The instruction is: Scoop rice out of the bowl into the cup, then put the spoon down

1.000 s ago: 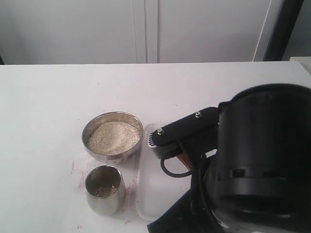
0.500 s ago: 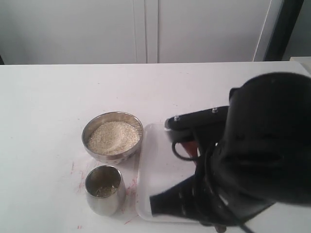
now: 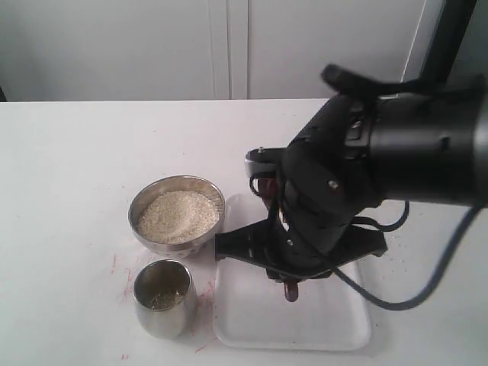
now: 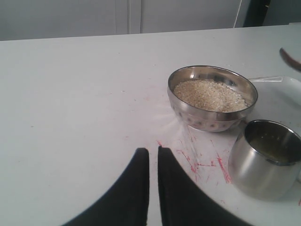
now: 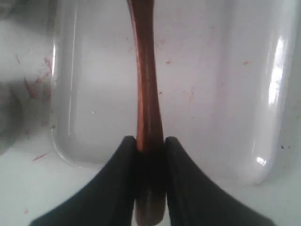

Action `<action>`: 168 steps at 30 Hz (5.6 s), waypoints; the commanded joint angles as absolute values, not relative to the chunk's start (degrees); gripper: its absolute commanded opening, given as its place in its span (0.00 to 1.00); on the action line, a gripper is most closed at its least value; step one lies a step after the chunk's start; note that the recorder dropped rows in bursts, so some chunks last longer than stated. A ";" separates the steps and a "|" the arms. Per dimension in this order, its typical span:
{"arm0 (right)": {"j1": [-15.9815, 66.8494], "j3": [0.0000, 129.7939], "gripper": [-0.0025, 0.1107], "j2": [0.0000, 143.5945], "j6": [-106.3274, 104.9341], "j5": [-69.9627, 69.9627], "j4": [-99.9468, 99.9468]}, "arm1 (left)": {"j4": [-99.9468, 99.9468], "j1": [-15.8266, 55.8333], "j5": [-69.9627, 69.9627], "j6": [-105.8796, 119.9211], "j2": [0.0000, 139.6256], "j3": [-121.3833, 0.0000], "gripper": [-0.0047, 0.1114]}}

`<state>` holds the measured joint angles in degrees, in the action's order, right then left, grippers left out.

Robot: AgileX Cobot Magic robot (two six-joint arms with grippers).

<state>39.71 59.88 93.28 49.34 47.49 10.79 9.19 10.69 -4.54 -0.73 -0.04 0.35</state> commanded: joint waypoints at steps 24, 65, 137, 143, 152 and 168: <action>39.32 59.95 0.02 103.85 56.88 45.51 15.08 | 9.78 10.74 -4.38 -1.06 0.00 0.00 0.16; 35.94 59.95 0.30 103.15 52.15 40.86 16.20 | 9.78 10.74 -4.38 -1.06 0.00 0.00 0.16; 21.74 23.59 0.02 34.83 32.51 3.38 12.46 | 9.78 10.74 -4.38 -1.06 0.00 0.00 0.16; 13.29 16.75 0.02 25.70 32.51 3.38 12.46 | 9.78 10.74 -4.38 -1.06 0.00 0.00 0.16; 5.53 7.60 0.02 15.77 32.51 1.94 12.46 | 9.78 10.74 -4.38 -1.06 0.00 0.00 0.16; 5.64 5.24 0.02 10.44 32.51 -4.00 12.46 | 9.78 10.74 -4.38 -1.06 0.00 0.00 0.16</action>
